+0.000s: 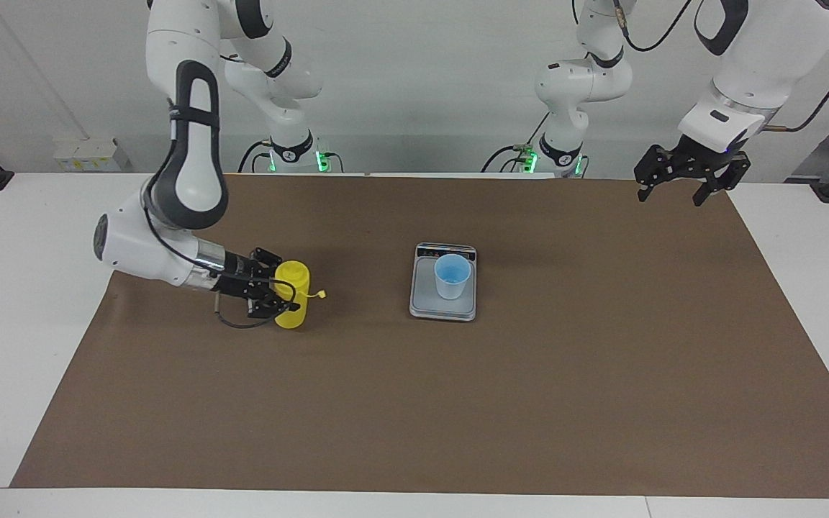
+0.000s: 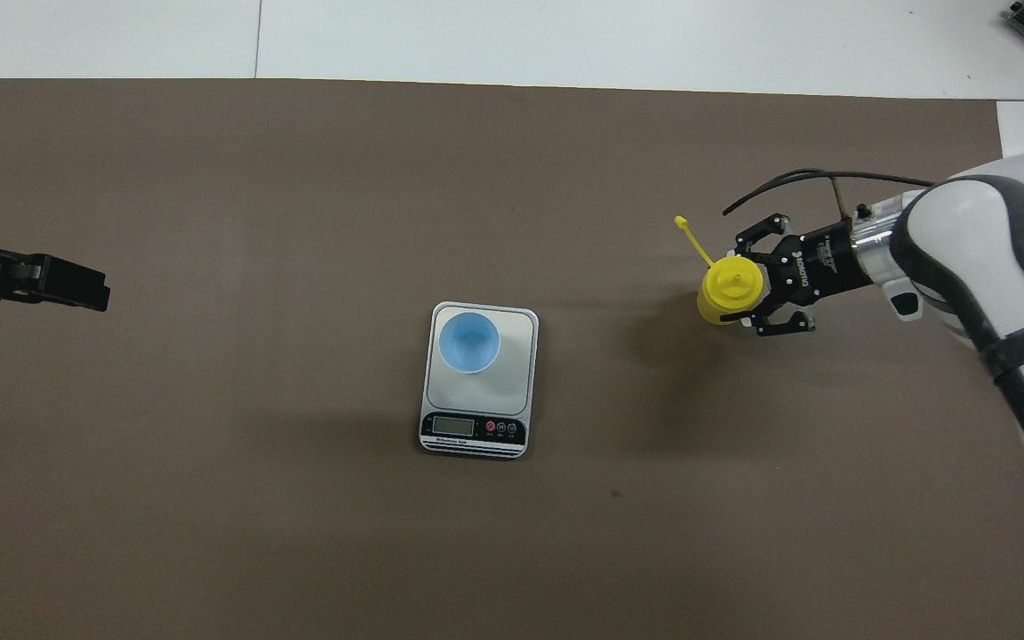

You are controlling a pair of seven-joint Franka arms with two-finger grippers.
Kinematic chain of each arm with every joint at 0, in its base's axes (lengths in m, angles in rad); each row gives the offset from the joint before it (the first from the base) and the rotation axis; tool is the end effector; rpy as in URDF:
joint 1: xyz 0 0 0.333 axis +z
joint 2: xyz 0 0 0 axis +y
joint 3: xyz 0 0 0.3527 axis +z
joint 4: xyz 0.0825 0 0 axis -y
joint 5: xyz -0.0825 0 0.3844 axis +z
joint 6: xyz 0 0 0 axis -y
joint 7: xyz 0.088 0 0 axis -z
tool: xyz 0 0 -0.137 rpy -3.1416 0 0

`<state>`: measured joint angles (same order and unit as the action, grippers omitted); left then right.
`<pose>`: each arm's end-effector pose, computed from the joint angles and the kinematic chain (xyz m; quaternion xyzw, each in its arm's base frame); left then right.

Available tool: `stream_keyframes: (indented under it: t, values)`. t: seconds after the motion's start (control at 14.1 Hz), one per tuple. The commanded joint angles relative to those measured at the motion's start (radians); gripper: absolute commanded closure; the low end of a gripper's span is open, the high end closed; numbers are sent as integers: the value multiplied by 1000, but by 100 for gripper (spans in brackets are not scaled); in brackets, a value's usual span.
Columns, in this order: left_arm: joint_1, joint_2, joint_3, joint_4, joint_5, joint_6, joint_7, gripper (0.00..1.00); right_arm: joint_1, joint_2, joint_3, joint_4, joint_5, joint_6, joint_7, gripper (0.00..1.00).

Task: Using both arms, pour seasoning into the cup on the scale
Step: 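Lift the yellow bottle with the right gripper toward the cup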

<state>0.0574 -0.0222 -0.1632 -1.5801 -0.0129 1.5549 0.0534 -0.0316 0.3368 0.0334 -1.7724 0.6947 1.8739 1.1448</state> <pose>0.5423 -0.0605 0.6375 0.9968 -0.0796 -0.0018 0.0046 0.6328 0.0663 0.3802 -0.7085 0.6212 0.2644 0.2054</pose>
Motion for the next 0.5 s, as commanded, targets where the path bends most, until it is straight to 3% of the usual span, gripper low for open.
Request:
stream_keyframes:
  t: [0.0,0.28,0.43]
  values:
    - [7,-1,-7,0,13,-10,3,0,148,-53,-3,-25,-159,140,177,100]
    - [2,-4,-7,-6,13,-7,3,0,324,-45,-3,-10,-421,341,455,100]
    - [1,-5,-7,-9,13,-6,2,0,378,-41,-1,11,-553,384,548,100]
